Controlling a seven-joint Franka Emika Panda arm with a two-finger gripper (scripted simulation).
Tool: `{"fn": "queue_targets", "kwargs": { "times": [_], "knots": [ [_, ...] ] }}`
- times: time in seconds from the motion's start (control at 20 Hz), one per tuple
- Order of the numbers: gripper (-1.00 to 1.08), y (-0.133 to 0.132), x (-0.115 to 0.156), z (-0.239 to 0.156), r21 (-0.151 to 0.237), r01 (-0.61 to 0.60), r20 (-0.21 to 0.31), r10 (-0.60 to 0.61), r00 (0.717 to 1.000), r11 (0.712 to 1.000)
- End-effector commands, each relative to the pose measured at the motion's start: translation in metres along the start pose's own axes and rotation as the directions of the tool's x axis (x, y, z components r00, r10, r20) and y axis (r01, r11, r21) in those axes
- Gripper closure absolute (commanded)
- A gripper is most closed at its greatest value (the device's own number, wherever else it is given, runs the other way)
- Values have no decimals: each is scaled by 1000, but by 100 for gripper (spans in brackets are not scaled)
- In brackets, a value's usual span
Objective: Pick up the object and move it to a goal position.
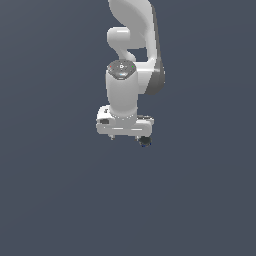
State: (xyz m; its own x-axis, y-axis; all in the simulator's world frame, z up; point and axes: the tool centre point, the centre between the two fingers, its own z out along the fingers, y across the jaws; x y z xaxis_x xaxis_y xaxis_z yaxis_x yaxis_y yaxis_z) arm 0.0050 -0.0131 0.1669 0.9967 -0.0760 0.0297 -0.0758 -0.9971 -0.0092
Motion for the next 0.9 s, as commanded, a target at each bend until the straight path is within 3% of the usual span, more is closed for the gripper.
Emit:
{"fn": "queue_targets", "kwargs": {
  "times": [0.0, 0.45, 0.85],
  "knots": [
    [-92, 0, 0, 0, 0, 0, 0, 0, 1000, 1000],
    [-92, 32, 4, 1, -23, -4, 6, 4, 1000, 1000],
    [-92, 18, -3, 11, -21, -9, 8, 9, 1000, 1000]
  ]
}}
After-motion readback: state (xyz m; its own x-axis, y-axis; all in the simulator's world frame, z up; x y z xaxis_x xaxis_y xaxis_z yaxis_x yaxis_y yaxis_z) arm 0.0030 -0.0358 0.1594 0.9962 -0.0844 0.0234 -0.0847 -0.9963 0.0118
